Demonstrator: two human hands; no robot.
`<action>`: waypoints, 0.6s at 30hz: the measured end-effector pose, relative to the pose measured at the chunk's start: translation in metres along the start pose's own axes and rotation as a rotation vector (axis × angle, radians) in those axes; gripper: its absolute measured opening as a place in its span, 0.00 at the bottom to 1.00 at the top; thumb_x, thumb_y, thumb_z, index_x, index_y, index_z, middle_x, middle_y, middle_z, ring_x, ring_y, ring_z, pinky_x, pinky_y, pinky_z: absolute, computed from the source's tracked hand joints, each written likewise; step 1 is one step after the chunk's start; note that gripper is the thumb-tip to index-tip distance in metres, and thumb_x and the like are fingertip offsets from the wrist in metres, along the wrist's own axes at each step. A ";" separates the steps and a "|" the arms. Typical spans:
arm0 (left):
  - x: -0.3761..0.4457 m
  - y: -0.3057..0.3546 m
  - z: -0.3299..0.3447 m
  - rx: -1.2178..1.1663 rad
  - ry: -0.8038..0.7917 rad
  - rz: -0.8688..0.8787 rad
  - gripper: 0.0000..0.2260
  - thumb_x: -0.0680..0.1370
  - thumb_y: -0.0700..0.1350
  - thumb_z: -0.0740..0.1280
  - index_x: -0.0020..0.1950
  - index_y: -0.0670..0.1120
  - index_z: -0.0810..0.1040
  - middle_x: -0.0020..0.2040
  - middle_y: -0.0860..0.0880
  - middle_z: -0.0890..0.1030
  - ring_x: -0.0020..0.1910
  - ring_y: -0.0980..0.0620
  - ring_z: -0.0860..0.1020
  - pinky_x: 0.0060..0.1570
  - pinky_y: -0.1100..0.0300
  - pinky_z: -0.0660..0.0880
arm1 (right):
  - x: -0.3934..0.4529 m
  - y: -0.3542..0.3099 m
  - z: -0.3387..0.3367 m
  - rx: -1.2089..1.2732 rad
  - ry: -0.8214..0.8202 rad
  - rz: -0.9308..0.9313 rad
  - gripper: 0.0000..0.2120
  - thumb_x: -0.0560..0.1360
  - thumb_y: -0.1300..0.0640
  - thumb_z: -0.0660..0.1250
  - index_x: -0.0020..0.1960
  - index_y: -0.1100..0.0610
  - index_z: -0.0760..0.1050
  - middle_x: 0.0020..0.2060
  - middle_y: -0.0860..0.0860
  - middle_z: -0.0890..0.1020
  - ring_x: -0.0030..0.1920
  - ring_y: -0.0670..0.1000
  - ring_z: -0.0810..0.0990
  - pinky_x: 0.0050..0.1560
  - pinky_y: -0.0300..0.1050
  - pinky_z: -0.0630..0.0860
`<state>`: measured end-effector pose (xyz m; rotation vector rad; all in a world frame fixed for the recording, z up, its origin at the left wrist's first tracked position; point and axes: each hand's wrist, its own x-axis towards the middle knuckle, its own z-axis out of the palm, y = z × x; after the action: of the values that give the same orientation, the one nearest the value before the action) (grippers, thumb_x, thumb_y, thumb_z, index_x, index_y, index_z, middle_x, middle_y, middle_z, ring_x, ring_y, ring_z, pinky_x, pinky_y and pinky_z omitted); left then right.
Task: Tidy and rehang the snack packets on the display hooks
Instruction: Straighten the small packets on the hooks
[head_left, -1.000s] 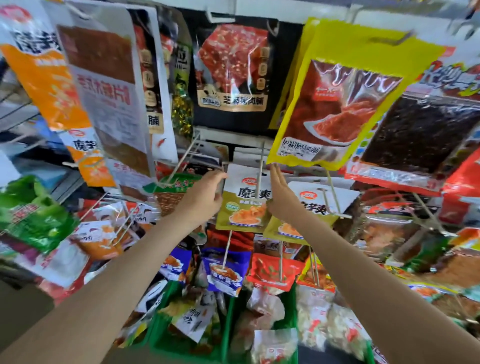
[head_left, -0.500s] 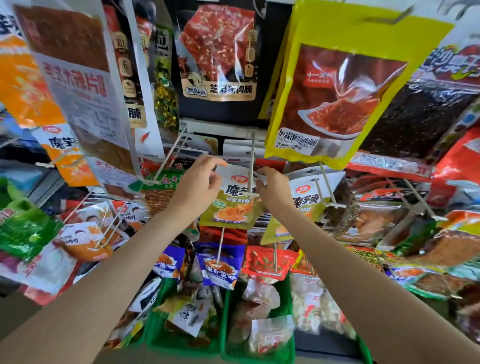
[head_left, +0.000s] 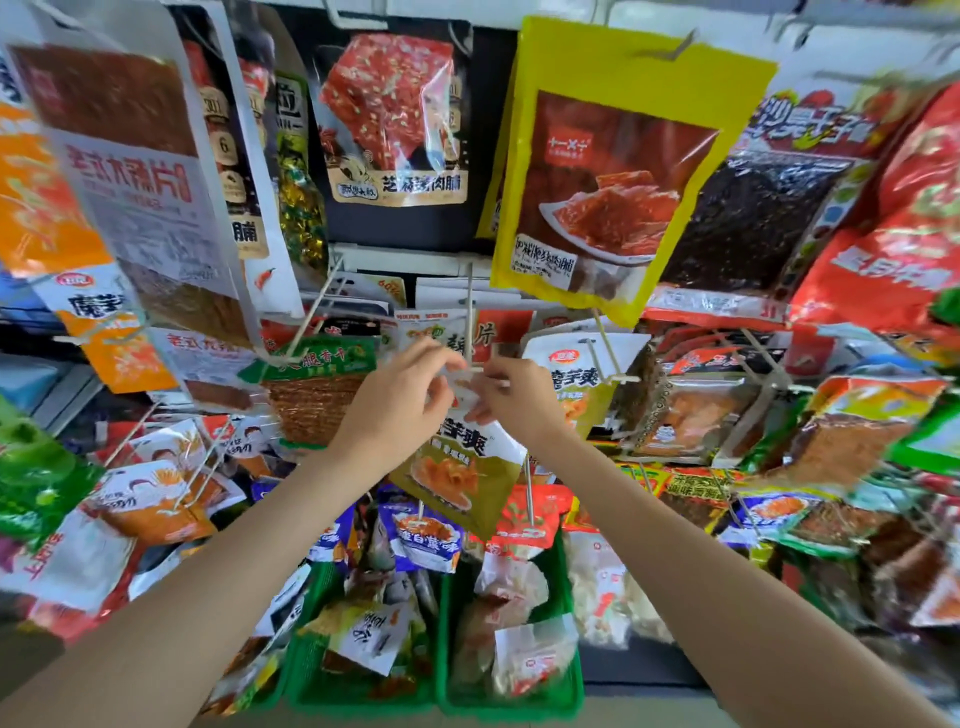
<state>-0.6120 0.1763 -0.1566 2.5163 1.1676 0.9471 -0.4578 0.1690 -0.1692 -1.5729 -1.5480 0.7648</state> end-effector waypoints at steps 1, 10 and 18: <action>-0.001 0.002 0.002 0.007 -0.002 0.017 0.09 0.76 0.37 0.61 0.55 0.43 0.76 0.52 0.49 0.76 0.29 0.53 0.74 0.32 0.52 0.76 | -0.005 -0.001 -0.002 -0.030 -0.033 -0.034 0.06 0.77 0.65 0.61 0.46 0.62 0.77 0.32 0.58 0.80 0.34 0.58 0.84 0.41 0.52 0.82; -0.006 0.039 0.029 0.104 -0.080 0.276 0.14 0.70 0.36 0.70 0.56 0.42 0.77 0.48 0.47 0.82 0.28 0.52 0.79 0.21 0.61 0.74 | -0.048 0.020 -0.057 -0.051 -0.024 -0.021 0.07 0.76 0.67 0.63 0.43 0.57 0.77 0.28 0.53 0.80 0.28 0.44 0.82 0.33 0.35 0.78; 0.033 0.069 0.077 -0.069 -0.232 -0.053 0.09 0.79 0.45 0.62 0.49 0.40 0.77 0.43 0.45 0.82 0.43 0.48 0.80 0.41 0.56 0.73 | -0.058 0.053 -0.109 0.039 0.126 0.173 0.09 0.73 0.66 0.68 0.36 0.56 0.78 0.31 0.58 0.82 0.32 0.53 0.83 0.34 0.42 0.79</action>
<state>-0.5057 0.1604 -0.1703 2.4485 1.1045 0.6499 -0.3417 0.1017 -0.1645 -1.7084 -1.3122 0.7698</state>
